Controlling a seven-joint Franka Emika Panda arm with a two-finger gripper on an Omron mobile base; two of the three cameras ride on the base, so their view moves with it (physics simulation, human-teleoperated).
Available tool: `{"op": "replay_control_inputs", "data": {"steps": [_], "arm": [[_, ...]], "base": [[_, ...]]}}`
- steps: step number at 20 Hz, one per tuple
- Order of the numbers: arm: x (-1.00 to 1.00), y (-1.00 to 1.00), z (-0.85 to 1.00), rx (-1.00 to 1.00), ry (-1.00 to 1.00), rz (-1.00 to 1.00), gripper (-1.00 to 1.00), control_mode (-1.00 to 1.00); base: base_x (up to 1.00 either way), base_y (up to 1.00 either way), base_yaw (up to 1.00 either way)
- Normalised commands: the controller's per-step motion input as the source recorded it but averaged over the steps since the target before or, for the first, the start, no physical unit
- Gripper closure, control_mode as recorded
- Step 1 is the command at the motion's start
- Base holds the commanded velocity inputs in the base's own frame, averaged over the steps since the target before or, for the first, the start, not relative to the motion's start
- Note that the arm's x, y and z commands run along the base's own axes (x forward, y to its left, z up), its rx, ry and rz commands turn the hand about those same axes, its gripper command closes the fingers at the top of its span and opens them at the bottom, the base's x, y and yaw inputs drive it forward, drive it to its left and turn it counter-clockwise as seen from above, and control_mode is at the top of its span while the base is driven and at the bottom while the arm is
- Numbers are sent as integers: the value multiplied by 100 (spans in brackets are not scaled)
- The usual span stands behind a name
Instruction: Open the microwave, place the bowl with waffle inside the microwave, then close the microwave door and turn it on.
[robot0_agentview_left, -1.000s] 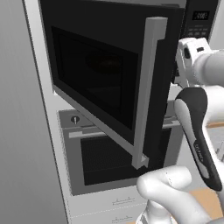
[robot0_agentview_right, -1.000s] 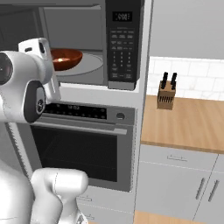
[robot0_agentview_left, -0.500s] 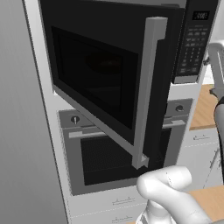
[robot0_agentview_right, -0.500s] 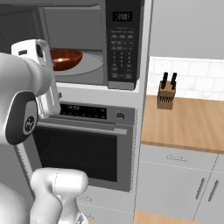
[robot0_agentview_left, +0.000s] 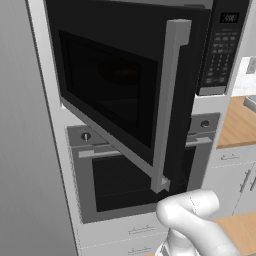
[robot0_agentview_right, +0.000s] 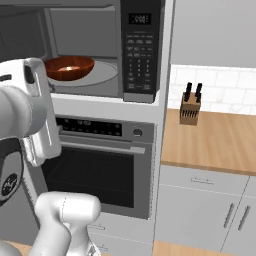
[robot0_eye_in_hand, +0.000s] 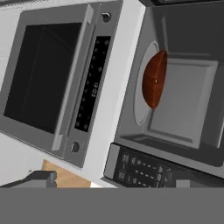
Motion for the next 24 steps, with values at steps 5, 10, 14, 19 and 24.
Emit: {"op": "replay_control_inputs", "data": {"steps": [5,10,14,19,24], "arm": [[-24,0,0,-1,4,-14,-100,-100],[-11,0,0,-1,8,-20,-100,-100],[-31,-2,2,0,4,-15,-100,-100],[-44,-11,2,0,3,-9,-100,-100],[-14,1,0,-3,8,-19,-100,-100]], "base": [[0,0,0],[0,0,0],[0,0,0],[0,0,0],[0,0,0]]}}
